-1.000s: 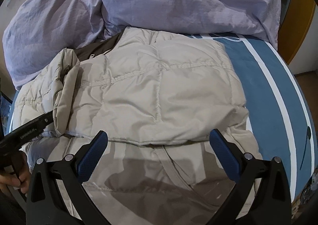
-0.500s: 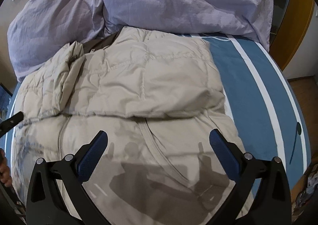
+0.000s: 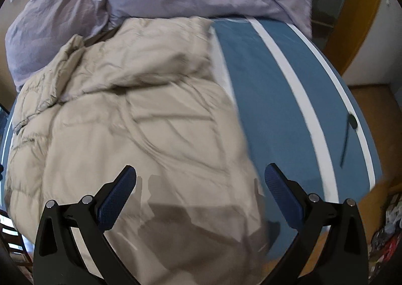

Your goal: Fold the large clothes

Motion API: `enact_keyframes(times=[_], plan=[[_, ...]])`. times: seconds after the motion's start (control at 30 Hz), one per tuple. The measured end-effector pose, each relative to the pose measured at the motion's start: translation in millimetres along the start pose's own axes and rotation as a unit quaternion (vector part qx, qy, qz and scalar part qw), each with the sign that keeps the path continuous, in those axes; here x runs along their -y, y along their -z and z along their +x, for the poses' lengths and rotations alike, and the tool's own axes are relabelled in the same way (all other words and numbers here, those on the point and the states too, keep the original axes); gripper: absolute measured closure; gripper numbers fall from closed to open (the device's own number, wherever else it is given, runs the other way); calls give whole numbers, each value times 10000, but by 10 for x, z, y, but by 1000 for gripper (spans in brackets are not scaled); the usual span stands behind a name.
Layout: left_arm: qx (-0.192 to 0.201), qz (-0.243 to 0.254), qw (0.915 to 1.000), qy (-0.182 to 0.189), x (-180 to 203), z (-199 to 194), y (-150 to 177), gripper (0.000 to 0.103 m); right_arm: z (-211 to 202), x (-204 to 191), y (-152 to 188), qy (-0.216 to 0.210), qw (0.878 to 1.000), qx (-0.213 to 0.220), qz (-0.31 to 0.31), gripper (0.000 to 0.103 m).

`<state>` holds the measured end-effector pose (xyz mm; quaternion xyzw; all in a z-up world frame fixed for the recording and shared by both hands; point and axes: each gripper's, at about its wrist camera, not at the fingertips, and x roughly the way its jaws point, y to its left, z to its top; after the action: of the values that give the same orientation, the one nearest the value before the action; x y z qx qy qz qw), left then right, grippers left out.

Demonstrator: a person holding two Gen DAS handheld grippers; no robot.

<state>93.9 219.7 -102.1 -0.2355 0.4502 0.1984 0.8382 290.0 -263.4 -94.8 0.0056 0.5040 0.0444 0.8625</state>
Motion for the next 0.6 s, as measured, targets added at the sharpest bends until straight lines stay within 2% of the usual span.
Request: enact_keyframes(times=[0.17,0.33,0.6], plan=[[-91,-181,9997,142,-171,-75,216,23,-32,329,221,-259,9990,-177,307,1],[-202,-212,9992,255,-196,-73,371,24,-64,440,383,-495,9977,-262,373,1],[-432,-499,9966,485,-297,10,558,36,-13,443,598,-875,9942,-502,382,21]])
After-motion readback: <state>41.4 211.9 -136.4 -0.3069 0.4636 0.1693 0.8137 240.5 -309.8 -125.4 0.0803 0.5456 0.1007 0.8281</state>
